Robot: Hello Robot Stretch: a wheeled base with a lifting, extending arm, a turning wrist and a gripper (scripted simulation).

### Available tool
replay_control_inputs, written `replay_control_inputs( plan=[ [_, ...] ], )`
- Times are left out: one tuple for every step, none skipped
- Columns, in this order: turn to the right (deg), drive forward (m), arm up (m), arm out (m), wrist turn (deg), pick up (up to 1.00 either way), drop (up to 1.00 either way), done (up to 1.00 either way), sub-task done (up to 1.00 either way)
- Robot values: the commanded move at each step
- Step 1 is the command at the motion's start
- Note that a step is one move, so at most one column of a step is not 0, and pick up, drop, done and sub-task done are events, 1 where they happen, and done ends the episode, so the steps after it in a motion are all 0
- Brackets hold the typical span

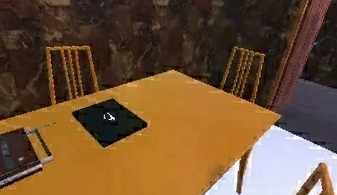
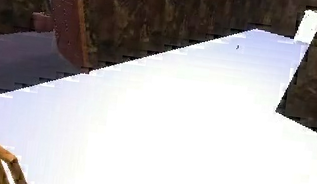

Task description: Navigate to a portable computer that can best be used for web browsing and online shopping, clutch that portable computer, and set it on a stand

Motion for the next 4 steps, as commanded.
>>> replay_control_inputs(
  plan=[
    [-45.0, 0.00, 0.00, 0.00, 0.0, 0.00, 0.00, 0.00, 0.00],
    [-45.0, 0.00, 0.00, 0.00, 0.0, 0.00, 0.00, 0.00, 0.00],
    [-15.0, 0.00, 0.00, 0.00, 0.0, 0.00, 0.00, 0.00, 0.00],
    [0.0, 0.00, 0.50, 0.00, 0.0, 0.00, 0.00, 0.00, 0.00]
  ],
)
